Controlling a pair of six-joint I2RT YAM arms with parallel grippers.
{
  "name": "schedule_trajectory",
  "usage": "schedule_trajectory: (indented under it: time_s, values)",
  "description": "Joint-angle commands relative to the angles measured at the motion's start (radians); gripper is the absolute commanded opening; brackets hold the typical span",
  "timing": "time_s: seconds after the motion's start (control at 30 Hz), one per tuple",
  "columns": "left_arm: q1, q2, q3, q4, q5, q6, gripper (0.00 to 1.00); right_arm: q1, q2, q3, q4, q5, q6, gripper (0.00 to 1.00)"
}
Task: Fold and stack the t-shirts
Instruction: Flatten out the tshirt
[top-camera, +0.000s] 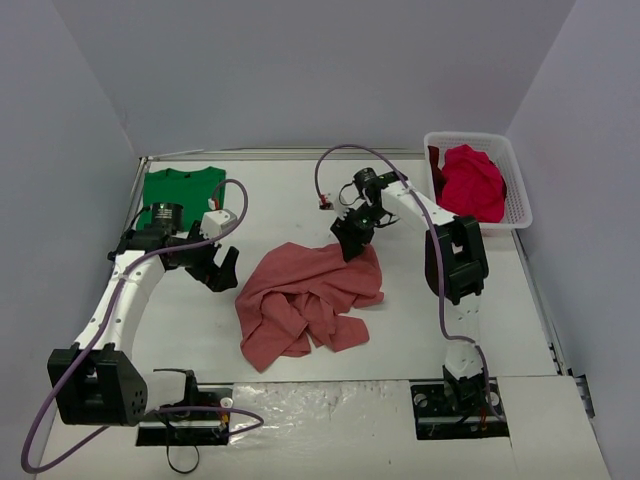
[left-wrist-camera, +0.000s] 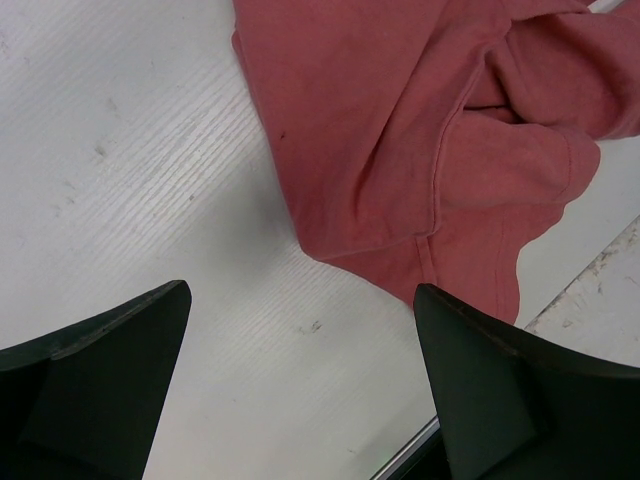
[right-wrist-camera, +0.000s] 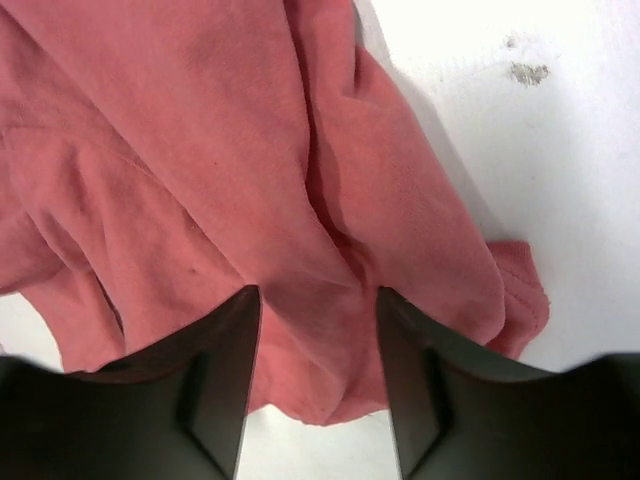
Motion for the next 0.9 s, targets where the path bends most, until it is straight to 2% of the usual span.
schedule_trajectory:
  time_s: [0.0,0.03,0.17,0.3,0.4,0.47,0.5,0.53,0.57,0.6,0.63,0.67,0.87]
  values:
    - [-0.003,-0.004,0.013,-0.025,0.029,0.024,0.94,0.008,-0.065,-0.017,-0.05,-0.012,-0.008,0.41]
    - [-0.002,-0.004,0.013,-0.028,0.032,0.027,0.94,0.008,-0.069,-0.023,-0.051,-0.012,-0.008,0.41]
    - [-0.005,-0.003,0.017,-0.043,0.035,0.033,0.94,0.01,-0.093,-0.054,-0.053,-0.019,-0.008,0.5]
    - [-0.008,-0.006,0.017,-0.044,0.036,0.037,0.95,0.019,-0.108,-0.08,-0.053,-0.015,-0.016,0.62]
    - [-0.01,0.0,0.017,-0.044,0.035,0.037,0.94,0.021,-0.084,-0.075,-0.053,-0.01,-0.019,0.65]
    - [-0.011,0.003,0.017,-0.044,0.035,0.037,0.94,0.025,-0.069,-0.071,-0.054,-0.006,-0.017,0.62]
    - [-0.011,0.005,0.017,-0.044,0.033,0.039,0.94,0.027,-0.053,-0.068,-0.056,-0.004,-0.017,0.53]
    - [-0.011,0.005,0.015,-0.044,0.033,0.038,0.94,0.028,-0.046,-0.065,-0.057,0.001,-0.017,0.39]
    - [-0.013,0.006,0.013,-0.044,0.032,0.039,0.94,0.036,-0.039,-0.063,-0.061,0.008,-0.017,0.35]
    - [-0.014,0.008,0.015,-0.046,0.032,0.044,0.94,0.039,-0.035,-0.062,-0.065,0.01,-0.02,0.26]
    - [-0.017,0.014,0.017,-0.048,0.029,0.045,0.94,0.042,-0.029,-0.06,-0.067,0.016,-0.022,0.07]
    - [-0.017,0.017,0.018,-0.048,0.026,0.045,0.94,0.047,-0.029,-0.058,-0.065,0.019,-0.02,0.0]
    - [-0.026,0.037,0.018,-0.043,0.007,0.057,0.94,0.03,-0.082,-0.016,-0.073,0.059,-0.007,0.0]
